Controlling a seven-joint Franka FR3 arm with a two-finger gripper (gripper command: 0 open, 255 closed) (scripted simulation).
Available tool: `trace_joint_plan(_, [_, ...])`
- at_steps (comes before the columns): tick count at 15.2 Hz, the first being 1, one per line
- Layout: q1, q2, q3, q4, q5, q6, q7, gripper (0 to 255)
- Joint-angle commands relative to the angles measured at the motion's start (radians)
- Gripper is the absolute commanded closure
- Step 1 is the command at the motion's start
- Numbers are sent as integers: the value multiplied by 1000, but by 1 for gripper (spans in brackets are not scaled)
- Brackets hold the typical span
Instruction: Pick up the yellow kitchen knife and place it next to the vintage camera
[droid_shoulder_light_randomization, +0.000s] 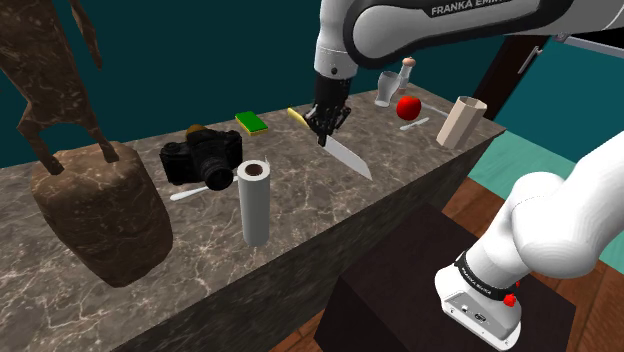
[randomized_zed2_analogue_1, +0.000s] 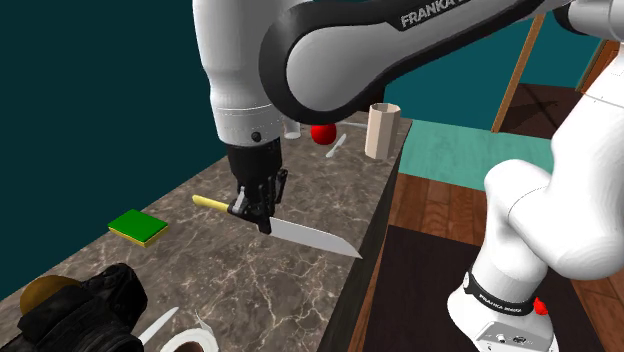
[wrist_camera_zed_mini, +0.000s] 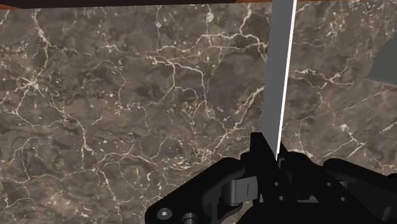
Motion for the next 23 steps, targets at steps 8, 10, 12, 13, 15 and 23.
trace_joint_plan(8, [1, 33, 3, -87, -1, 120, 3, 255])
trace_joint_plan(10, [2, 43, 4, -104, -1, 148, 3, 255])
trace_joint_plan(12, [2, 53, 4, -121, -2, 175, 4, 255])
trace_joint_plan(13, [2, 59, 5, -129, -2, 189, 4, 255])
trace_joint_plan(15, [2, 71, 5, -145, -3, 216, 4, 255])
trace_joint_plan(23, [2, 127, 7, -199, -8, 326, 7, 255])
